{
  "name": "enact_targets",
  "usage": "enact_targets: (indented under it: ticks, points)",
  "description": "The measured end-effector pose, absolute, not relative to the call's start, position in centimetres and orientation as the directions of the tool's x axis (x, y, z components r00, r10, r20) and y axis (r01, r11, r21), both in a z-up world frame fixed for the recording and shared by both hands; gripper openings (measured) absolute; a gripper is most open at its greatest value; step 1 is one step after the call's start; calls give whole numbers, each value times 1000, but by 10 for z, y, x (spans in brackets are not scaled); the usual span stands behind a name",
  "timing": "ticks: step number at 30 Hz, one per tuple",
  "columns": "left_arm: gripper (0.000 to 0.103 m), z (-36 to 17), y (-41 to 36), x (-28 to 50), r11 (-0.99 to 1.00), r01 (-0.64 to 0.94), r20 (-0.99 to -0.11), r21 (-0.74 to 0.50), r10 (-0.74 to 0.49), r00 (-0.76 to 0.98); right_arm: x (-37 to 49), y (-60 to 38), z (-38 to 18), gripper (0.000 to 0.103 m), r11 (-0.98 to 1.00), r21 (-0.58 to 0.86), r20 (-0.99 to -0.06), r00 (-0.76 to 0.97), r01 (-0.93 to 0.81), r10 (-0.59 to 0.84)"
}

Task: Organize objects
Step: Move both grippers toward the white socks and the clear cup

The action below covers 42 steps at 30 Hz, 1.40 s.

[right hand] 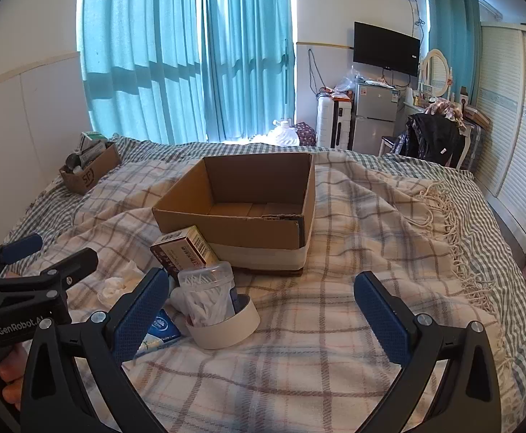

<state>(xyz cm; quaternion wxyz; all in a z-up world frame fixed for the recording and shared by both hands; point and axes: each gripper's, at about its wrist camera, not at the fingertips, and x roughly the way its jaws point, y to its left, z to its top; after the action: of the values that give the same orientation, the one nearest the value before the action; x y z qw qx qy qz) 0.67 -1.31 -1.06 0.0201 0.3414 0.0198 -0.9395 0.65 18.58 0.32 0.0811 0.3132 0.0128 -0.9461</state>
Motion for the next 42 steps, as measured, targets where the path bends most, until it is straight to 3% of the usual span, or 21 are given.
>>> enact_targets:
  ticks: [36,42]
  points:
    - [103,-18,-34,-3,-999,42,-665,-27,-14,-747,-2,173,-7,103,-982,-4,-634,-760,187,-142]
    - [103,-20,-42,-4,-999,32,-678,-29,-4,-735,0,168,3,103,-973,35,-631,-750,229,-200]
